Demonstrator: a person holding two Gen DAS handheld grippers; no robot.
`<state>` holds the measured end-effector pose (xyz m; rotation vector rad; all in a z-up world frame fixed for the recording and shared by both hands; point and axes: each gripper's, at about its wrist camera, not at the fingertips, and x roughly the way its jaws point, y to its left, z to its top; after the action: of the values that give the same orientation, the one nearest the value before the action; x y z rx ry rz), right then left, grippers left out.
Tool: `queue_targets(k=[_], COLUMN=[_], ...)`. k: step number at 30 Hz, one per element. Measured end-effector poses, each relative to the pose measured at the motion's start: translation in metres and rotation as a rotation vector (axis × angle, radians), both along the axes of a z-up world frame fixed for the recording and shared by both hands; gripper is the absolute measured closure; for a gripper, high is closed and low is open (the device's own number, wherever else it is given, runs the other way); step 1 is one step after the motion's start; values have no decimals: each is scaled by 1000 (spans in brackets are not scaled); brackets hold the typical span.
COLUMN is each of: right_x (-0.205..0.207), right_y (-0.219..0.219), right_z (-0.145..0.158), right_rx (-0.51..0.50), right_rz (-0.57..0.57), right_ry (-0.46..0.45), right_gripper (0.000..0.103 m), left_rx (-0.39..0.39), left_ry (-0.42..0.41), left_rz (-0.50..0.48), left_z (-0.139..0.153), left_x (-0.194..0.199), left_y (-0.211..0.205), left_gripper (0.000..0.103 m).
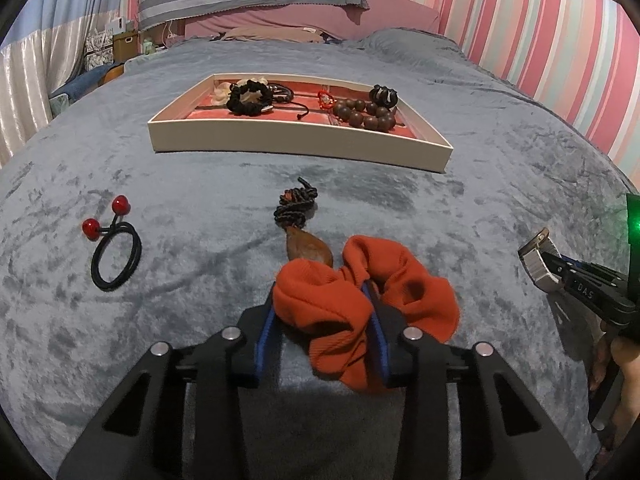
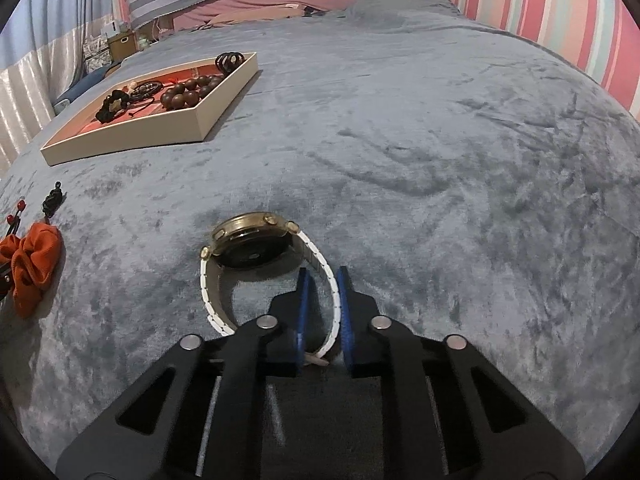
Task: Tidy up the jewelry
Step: 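Grasp the orange scrunchie with the left tool while the right tool grasps the white-strap watch, then carry the orange scrunchie and watch into the tray and open both tools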
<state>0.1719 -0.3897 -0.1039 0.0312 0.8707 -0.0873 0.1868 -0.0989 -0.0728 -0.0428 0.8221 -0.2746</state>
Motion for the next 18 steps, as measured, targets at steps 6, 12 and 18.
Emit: queue_targets(k=[6,12,18], right_x=[-3,-6,0], right_y=[0,-8,-17], right_z=[2,4,0], right_rx=[4,50,127], right_rz=[6,4,0], right_ry=[-13,-19,2], right_gripper=[98,98,98], left_rx=[-15,-34,-31], left_ry=[-3,2,3], left_rz=[-18,-18,-24], left_z=[2,3,3], left_x=[-3,-4,-3], left_y=[0,3,2], left_gripper=[75,76,76])
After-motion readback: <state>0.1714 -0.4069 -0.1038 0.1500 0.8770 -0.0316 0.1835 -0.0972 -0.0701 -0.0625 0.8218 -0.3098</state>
